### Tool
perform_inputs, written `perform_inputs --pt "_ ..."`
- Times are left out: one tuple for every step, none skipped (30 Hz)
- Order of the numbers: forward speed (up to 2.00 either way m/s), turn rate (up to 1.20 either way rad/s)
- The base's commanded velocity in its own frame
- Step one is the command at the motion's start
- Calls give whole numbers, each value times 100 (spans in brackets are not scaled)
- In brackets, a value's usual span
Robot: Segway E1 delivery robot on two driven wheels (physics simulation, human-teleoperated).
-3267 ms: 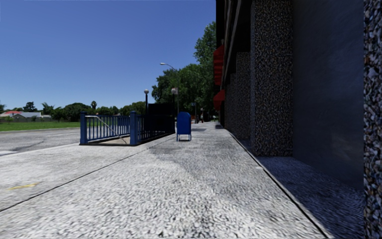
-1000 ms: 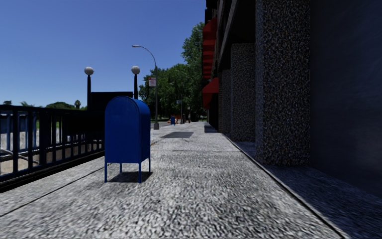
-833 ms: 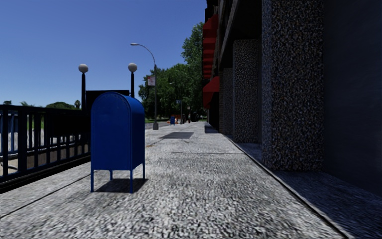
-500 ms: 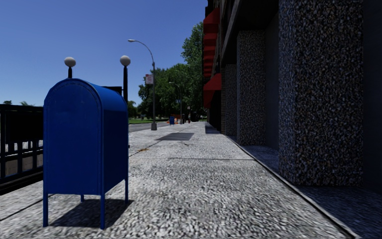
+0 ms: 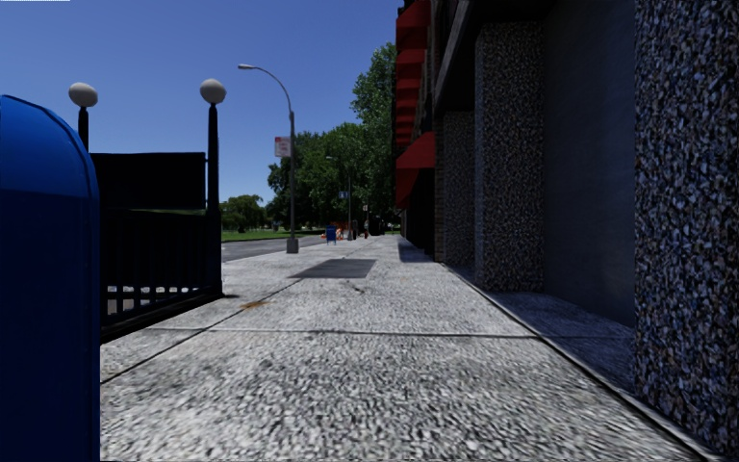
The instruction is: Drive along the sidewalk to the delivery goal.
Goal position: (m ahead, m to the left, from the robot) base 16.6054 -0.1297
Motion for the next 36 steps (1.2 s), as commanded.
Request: perform_inputs --pt "200 0" --pt "200 0" --pt "200 0" --pt "200 0" --pt "200 0" --pt "200 0" --pt "200 0" --pt "200 0" --pt "200 0" --pt "200 0" --pt "200 0" --pt "200 0" --pt "200 0" --pt "200 0" --pt "200 0" --pt "200 0" --pt "200 0" --pt "200 0" --pt "200 0" --pt "200 0" --pt "200 0" --pt "200 0" --pt "200 0" --pt "200 0" --pt "200 0" --pt "200 0" --pt "200 0" --pt "200 0" --pt "200 0" --pt "200 0" --pt "200 0" --pt "200 0" --pt "200 0" --pt "200 0" --pt "200 0" --pt "200 0"
